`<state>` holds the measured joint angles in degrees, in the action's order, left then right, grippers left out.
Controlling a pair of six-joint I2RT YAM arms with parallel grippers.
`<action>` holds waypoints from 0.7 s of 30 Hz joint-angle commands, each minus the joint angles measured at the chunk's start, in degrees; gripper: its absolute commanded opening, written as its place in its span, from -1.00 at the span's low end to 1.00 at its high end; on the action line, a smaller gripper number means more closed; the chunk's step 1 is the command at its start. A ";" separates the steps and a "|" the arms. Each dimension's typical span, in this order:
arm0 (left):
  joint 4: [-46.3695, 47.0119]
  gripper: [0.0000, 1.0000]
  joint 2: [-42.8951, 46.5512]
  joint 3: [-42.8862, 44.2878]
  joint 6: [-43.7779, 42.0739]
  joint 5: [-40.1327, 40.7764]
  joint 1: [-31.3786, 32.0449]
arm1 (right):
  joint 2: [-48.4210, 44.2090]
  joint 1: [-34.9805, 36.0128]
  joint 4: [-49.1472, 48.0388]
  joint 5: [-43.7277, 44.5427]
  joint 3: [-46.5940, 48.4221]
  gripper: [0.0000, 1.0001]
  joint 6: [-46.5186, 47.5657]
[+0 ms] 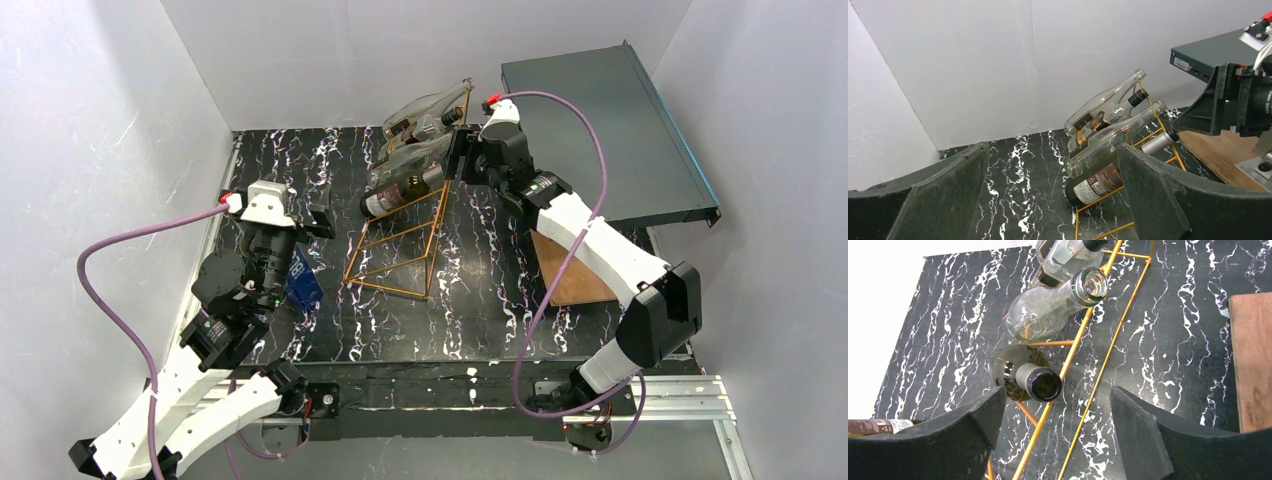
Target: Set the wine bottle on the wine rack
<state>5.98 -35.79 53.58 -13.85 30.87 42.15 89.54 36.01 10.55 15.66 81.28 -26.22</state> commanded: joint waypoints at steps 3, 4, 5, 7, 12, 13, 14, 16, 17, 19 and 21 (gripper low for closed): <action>-0.24 0.99 -1.04 1.87 -0.17 0.86 0.82 | -5.70 -0.29 2.55 -2.51 2.87 0.79 4.24; -2.13 0.99 -1.88 3.27 0.02 1.72 0.75 | -6.39 -0.24 2.19 -3.31 2.47 0.81 4.02; -3.45 0.99 -3.02 5.06 0.29 3.39 0.75 | -7.15 -0.25 1.39 -4.13 1.88 0.82 3.49; -7.53 0.99 -5.64 9.80 0.23 5.58 0.78 | -8.65 -0.05 -1.66 -6.92 0.21 0.84 2.14; -27.14 0.99 -9.53 27.67 7.71 6.19 0.77 | -9.16 3.29 -5.40 -9.48 1.03 0.88 1.04; -31.22 0.99 -9.20 30.31 10.08 5.47 0.79 | -9.05 4.28 -5.86 -9.50 1.26 0.88 1.15; -34.68 0.99 -8.52 32.28 12.22 5.22 0.81 | -8.95 5.23 -6.60 -9.43 1.39 0.89 1.29; -40.05 0.99 -6.29 35.23 16.65 4.07 0.78 | -8.74 7.15 -8.06 -9.29 1.51 0.90 1.77; -42.11 0.99 -4.79 36.23 18.95 3.71 0.74 | -8.66 8.32 -8.67 -8.89 1.66 0.90 2.05; -45.69 0.99 -1.34 37.43 23.41 3.45 0.77 | -8.23 10.65 -9.89 -7.64 1.91 0.90 2.57; -47.12 0.99 2.14 38.08 26.95 2.56 0.77 | -7.66 13.23 -12.09 -6.69 2.38 0.91 3.36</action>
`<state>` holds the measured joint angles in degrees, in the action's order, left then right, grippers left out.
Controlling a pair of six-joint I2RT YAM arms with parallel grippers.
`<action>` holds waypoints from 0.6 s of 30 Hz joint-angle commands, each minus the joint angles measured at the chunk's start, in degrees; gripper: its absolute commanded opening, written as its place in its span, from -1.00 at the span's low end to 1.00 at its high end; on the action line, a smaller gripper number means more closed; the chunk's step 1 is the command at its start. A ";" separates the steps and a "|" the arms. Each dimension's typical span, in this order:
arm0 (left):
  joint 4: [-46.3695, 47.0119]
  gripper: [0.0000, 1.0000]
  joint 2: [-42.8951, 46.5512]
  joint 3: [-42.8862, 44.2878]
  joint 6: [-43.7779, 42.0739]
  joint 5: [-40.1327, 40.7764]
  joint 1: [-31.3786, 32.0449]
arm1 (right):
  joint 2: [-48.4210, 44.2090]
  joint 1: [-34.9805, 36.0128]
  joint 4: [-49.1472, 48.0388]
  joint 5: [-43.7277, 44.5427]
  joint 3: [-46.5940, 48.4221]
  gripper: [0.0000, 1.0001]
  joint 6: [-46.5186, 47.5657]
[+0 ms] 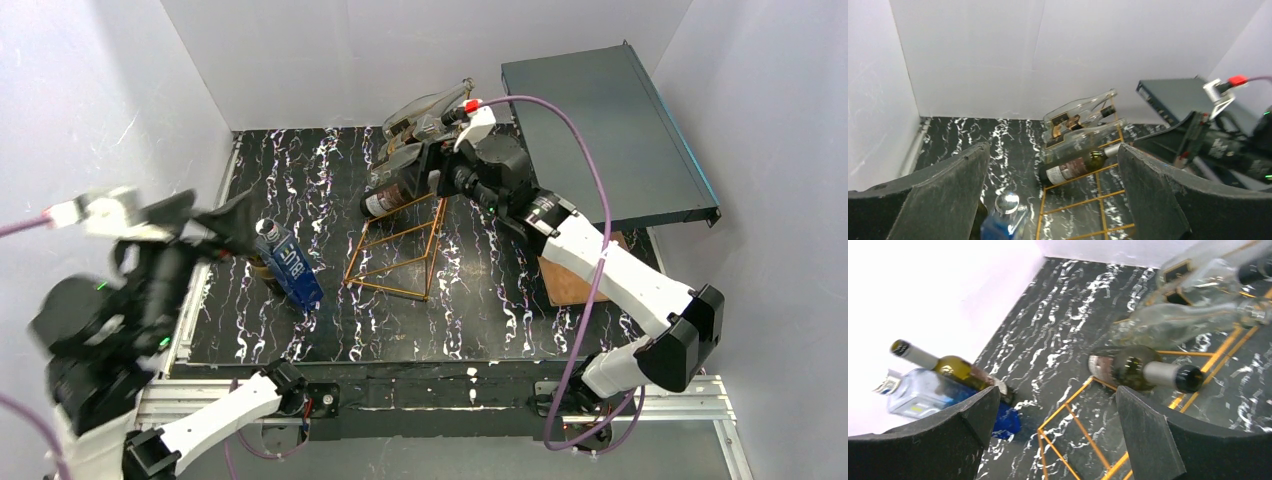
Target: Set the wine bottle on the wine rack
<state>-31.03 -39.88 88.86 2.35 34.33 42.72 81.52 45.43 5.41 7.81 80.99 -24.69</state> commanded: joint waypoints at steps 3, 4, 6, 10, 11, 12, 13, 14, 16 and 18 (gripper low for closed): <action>-11.96 0.99 9.92 4.23 12.75 -2.60 0.25 | 2.27 8.00 -8.14 2.71 5.29 0.92 3.58; -12.76 0.99 10.58 4.77 12.77 -2.55 0.21 | 3.23 9.51 -8.57 3.10 6.20 0.92 4.16; -14.85 0.99 11.20 6.15 12.60 -1.38 0.22 | 5.77 12.31 -8.74 3.79 8.35 0.92 5.14; -19.01 0.99 10.85 8.13 12.55 -0.05 0.25 | 10.55 17.33 -9.41 5.19 13.05 0.92 7.61; -19.46 0.99 10.79 8.18 12.63 0.03 0.20 | 11.64 18.75 -9.52 5.75 14.30 0.93 8.23; -19.72 0.99 10.72 8.17 12.78 -0.04 0.24 | 12.92 19.72 -9.54 6.30 15.50 0.93 8.75; -19.91 0.99 10.54 8.19 12.85 -0.39 0.24 | 14.50 20.68 -9.41 7.05 17.29 0.94 9.29; -20.26 0.99 10.39 8.25 12.90 -0.62 0.26 | 15.75 21.27 -9.26 7.39 19.12 0.94 9.50; -20.52 0.99 10.02 8.27 13.07 -0.71 0.25 | 18.36 22.20 -8.25 7.79 22.08 0.94 9.61; -20.80 0.99 9.80 8.10 13.65 -0.68 0.21 | 20.59 23.24 -6.64 8.87 24.94 0.94 9.66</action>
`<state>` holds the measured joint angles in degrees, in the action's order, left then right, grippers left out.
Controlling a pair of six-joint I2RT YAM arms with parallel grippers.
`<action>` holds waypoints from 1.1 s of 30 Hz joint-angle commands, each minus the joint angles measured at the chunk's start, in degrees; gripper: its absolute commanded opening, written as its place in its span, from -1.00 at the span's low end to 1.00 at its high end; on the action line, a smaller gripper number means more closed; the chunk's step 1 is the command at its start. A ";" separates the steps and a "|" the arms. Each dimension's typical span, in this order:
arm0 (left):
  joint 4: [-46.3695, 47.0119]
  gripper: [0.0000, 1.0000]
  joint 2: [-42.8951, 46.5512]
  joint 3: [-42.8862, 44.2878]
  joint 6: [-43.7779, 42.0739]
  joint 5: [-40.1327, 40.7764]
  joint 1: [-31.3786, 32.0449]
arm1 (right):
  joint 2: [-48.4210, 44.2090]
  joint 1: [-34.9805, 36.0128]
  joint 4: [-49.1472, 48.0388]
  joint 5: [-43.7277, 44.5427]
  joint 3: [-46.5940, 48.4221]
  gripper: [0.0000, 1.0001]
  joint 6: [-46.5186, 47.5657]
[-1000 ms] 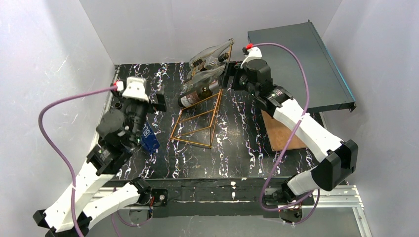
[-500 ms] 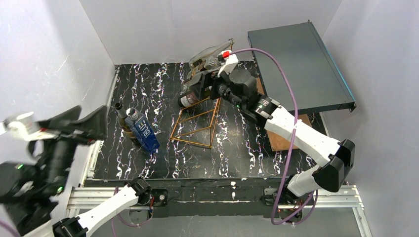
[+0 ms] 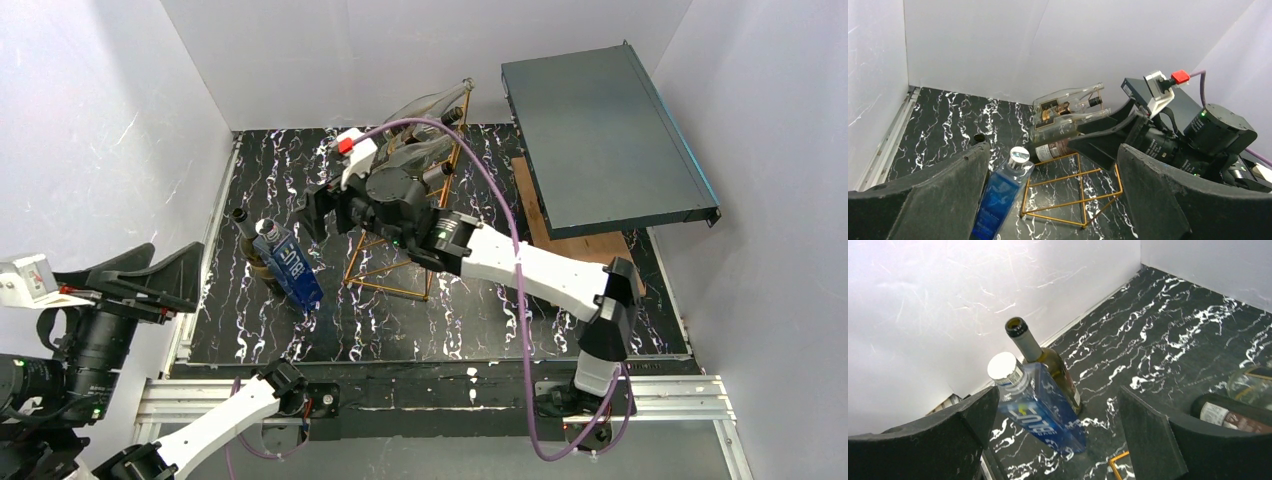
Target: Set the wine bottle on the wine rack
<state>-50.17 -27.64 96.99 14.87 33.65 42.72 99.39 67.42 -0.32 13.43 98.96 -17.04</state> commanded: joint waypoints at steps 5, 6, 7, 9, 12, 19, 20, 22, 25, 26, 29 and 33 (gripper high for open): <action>-1.84 0.99 -1.39 -2.82 3.11 -0.53 0.19 | 6.95 3.51 0.23 4.12 11.75 0.94 1.70; -1.80 0.99 -1.29 -3.15 3.36 -0.66 0.23 | 7.48 4.21 0.23 4.40 12.43 0.94 1.97; -1.83 0.99 -1.37 -3.17 3.28 -0.79 0.19 | 8.08 4.52 0.23 4.93 13.10 0.99 2.19; -1.90 0.99 -1.75 -2.69 2.92 -0.97 0.18 | 9.54 5.21 0.23 5.66 14.76 1.00 2.36; -1.80 0.99 -2.02 -1.91 2.74 -0.29 0.21 | 12.48 5.88 2.91 5.81 18.20 1.00 2.27; -1.30 0.99 -0.77 -1.88 2.46 -0.64 0.25 | 17.78 7.82 4.59 6.26 23.25 0.91 2.80; -1.33 0.99 -0.60 -1.80 2.37 -0.71 0.21 | 18.29 8.04 4.55 6.53 23.67 0.88 3.06; -1.33 0.99 -0.25 -1.76 2.15 -0.34 0.20 | 19.38 8.29 4.76 6.90 24.84 0.79 3.76; -1.28 0.99 0.09 -1.74 1.92 0.17 0.23 | 20.60 8.50 4.47 7.20 25.56 0.59 4.47; -1.25 0.99 0.14 -1.76 1.91 0.19 0.26 | 20.69 8.58 4.12 7.30 25.32 0.56 4.67; -1.33 0.99 0.13 -2.10 2.15 -0.19 0.23 | 21.49 8.82 3.42 8.25 25.18 0.47 5.35; -1.33 0.99 0.38 -2.70 2.34 -0.34 0.25 | 22.82 9.05 3.18 9.44 26.08 0.45 6.53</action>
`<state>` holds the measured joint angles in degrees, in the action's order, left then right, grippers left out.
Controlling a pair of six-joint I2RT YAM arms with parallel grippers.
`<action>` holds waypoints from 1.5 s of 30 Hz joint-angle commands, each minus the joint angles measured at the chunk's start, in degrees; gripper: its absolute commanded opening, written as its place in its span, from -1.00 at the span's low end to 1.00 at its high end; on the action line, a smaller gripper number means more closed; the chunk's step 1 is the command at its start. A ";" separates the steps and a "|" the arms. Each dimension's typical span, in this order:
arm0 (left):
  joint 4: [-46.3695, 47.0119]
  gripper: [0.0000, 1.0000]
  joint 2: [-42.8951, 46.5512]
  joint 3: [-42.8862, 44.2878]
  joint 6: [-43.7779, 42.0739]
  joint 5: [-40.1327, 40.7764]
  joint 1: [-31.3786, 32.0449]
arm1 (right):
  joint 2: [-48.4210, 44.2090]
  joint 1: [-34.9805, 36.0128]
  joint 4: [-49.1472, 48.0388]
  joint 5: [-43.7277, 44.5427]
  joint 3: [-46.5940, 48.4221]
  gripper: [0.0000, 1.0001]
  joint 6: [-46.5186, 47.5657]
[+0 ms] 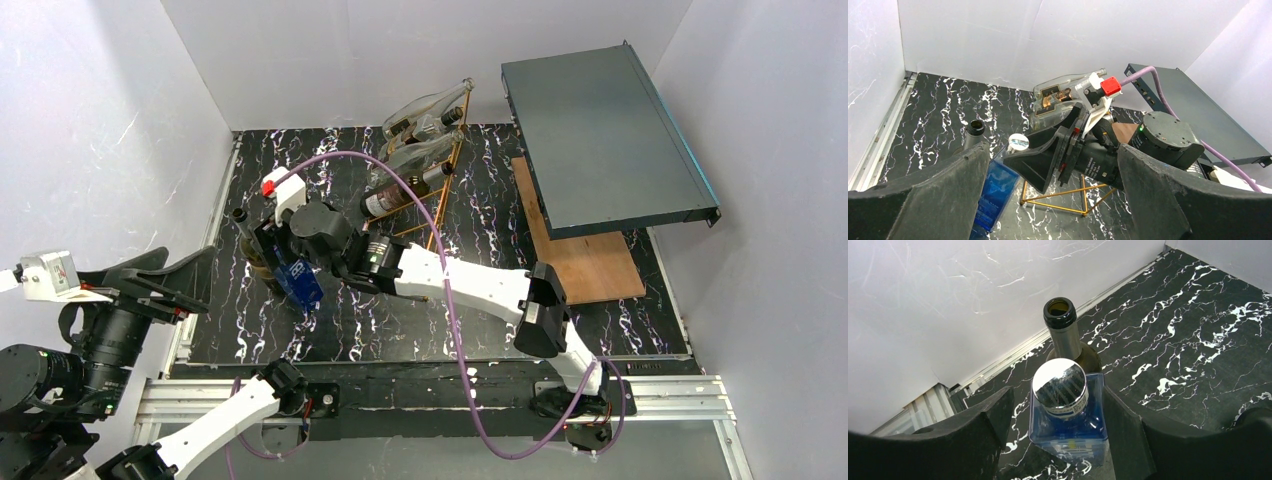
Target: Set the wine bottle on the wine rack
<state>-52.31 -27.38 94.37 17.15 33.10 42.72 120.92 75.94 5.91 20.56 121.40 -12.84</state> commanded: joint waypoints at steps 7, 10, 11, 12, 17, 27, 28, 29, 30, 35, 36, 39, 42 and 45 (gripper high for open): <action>0.81 0.99 0.21 -0.43 -0.01 0.21 0.21 | 2.80 0.87 -2.89 3.89 4.94 0.47 4.57; 0.87 0.99 0.21 -0.75 -0.01 0.54 0.22 | 2.94 0.96 -3.61 3.71 4.86 0.39 5.37; 0.83 0.99 0.26 -0.83 0.04 0.62 0.19 | 3.07 1.01 -3.77 3.70 4.89 0.34 5.74; 0.82 0.99 0.32 -0.96 0.00 0.64 0.18 | 3.04 1.04 -4.03 3.70 4.89 0.29 5.99; 0.83 0.99 0.15 -1.11 -0.07 0.89 0.19 | 3.56 1.13 -5.02 3.39 5.17 0.25 6.88; 0.81 0.99 0.13 -1.17 -0.53 1.43 0.21 | 5.02 1.17 -5.38 3.79 6.48 0.49 7.91; 0.81 0.99 0.14 -1.20 -0.49 1.48 0.24 | 5.05 1.15 -5.38 3.79 6.54 0.49 7.98; 0.85 0.99 0.14 -1.27 -0.57 1.52 0.20 | 5.04 1.14 -5.38 3.72 6.61 0.49 8.00; 0.84 0.99 0.15 -1.35 -0.62 1.60 0.23 | 5.10 1.14 -5.38 3.70 6.65 0.50 8.07; 0.90 0.99 -0.02 -1.32 -0.71 1.62 0.23 | 5.45 1.14 -5.38 3.86 7.53 0.50 8.60; 0.90 0.99 -0.11 -1.23 -0.71 1.62 0.19 | 5.62 1.16 -5.38 3.94 7.75 0.50 8.74; 0.91 0.99 -0.10 -1.31 -0.78 1.86 0.26 | 5.96 1.14 -5.38 3.88 8.37 0.45 9.18; 0.95 0.99 0.03 -1.58 -0.89 2.22 0.24 | 6.05 1.14 -5.38 3.59 8.54 0.23 9.40; 0.92 0.99 0.06 -1.73 -0.80 2.18 0.21 | 5.99 1.15 -5.38 3.44 8.29 -0.07 9.33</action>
<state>-52.31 -26.94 93.06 16.88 34.11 42.72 126.93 76.77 2.92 24.03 127.11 -4.27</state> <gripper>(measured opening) 0.992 0.538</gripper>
